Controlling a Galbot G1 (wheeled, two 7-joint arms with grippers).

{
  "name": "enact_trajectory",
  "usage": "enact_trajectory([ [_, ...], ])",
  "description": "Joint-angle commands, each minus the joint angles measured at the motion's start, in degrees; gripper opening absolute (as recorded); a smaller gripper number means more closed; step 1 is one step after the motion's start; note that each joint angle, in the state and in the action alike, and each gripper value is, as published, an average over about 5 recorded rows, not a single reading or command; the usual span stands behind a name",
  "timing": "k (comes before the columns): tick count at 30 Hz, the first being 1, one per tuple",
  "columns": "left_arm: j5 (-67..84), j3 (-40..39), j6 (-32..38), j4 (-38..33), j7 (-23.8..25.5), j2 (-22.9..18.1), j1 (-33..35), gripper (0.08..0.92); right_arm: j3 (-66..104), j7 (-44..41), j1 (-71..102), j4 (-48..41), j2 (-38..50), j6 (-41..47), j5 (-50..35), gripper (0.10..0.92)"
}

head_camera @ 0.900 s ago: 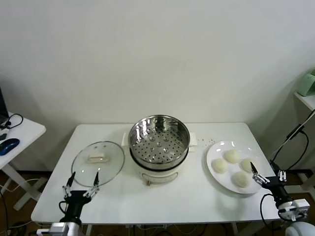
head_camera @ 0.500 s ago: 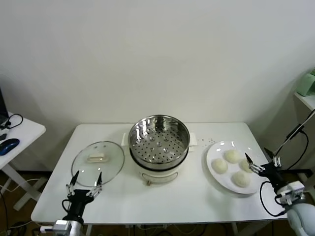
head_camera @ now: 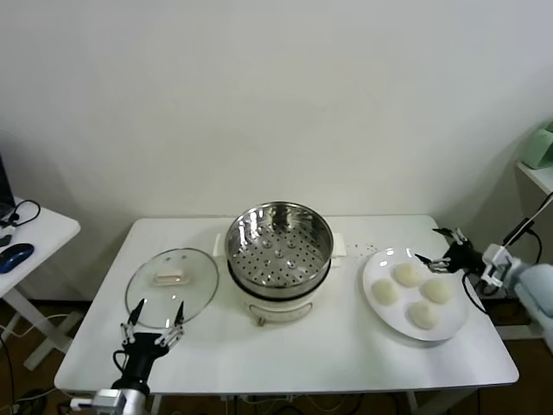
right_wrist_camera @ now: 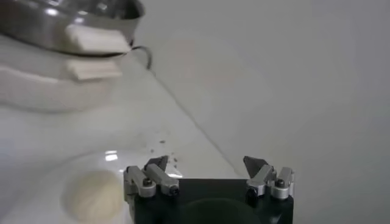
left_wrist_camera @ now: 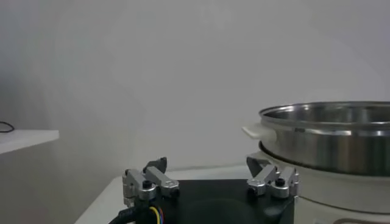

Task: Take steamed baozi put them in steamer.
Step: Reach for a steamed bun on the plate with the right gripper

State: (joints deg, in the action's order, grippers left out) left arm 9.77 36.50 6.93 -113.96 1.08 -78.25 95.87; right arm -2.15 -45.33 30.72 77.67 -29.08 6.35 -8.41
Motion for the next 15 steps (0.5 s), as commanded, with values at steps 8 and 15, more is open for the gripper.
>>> enact_trajectory([
  [8,1.5,0.7,-1.2,-0.2,-0.2,0.4,-0.5,0.823,-46.4,-21.9,-41.8,-17.6,-3.3,-8.3,17.3,0.823],
  [15,2.1,0.9,-1.8,0.2,-0.4,1.2,-1.2,0.823,-53.4,-23.7,-44.8,-23.6,-9.5,-10.4,20.9,0.823],
])
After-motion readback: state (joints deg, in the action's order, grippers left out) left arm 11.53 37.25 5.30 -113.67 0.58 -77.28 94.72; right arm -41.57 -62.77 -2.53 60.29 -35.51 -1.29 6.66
